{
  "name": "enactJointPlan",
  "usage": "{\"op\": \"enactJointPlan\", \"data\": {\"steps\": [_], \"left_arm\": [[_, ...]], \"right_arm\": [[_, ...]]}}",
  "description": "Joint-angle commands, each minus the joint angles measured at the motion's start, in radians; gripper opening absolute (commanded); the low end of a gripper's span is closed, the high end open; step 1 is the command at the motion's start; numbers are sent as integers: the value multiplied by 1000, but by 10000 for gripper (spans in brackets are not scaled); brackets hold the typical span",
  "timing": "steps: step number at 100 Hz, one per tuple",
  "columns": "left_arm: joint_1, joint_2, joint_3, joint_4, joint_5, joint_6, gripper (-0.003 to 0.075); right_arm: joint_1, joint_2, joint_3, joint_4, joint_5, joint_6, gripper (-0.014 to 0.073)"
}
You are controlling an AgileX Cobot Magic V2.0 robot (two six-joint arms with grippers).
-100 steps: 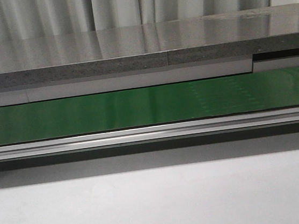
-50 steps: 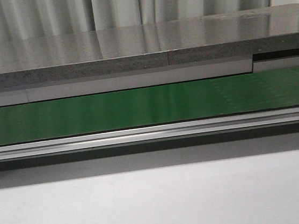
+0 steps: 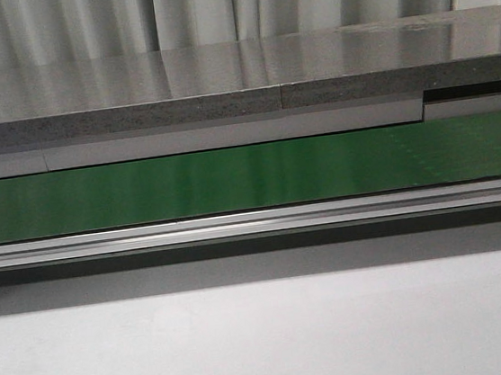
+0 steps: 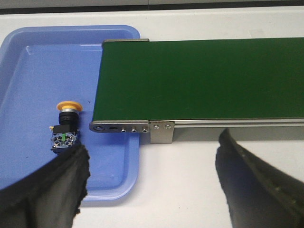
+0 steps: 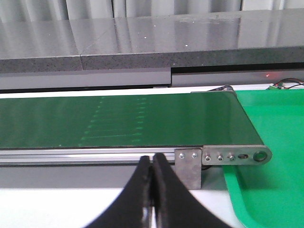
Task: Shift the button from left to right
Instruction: 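Close the left gripper on the push button's black body and lift it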
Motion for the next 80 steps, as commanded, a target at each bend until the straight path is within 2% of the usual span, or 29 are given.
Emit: {"op": "enactJointPlan", "data": {"steps": [1, 23, 47, 64, 80], "left_arm": [[20, 25, -55, -9, -50, -26, 547], [148, 177, -155, 16, 4, -26, 547], [312, 400, -249, 21, -18, -16, 547], [379, 587, -300, 21, -86, 7, 547], [412, 758, -376, 5, -86, 11, 547]], "right_arm": [[-2, -19, -14, 3, -79, -2, -67], [-2, -19, -14, 3, -79, -2, -67], [-2, -19, -14, 3, -79, -2, -67], [-2, -19, -14, 3, -79, -2, -67], [-2, -19, -14, 3, -79, -2, -67]]}}
